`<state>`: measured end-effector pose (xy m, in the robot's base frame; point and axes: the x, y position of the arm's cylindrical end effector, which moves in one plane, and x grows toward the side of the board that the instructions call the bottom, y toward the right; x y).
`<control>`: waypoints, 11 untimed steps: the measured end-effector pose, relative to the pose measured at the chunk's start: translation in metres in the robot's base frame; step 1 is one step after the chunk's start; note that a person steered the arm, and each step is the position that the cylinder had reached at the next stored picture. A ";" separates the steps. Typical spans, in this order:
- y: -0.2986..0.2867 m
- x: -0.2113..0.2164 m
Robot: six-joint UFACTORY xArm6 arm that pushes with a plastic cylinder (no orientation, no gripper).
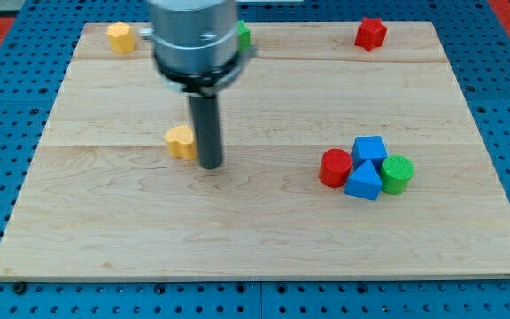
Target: Place the heart at the left center of the board
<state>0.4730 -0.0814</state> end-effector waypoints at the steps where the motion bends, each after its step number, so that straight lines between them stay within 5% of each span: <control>1: -0.070 -0.017; 2: -0.085 -0.024; 4: 0.012 0.022; 6: 0.010 -0.023; 11: -0.128 -0.042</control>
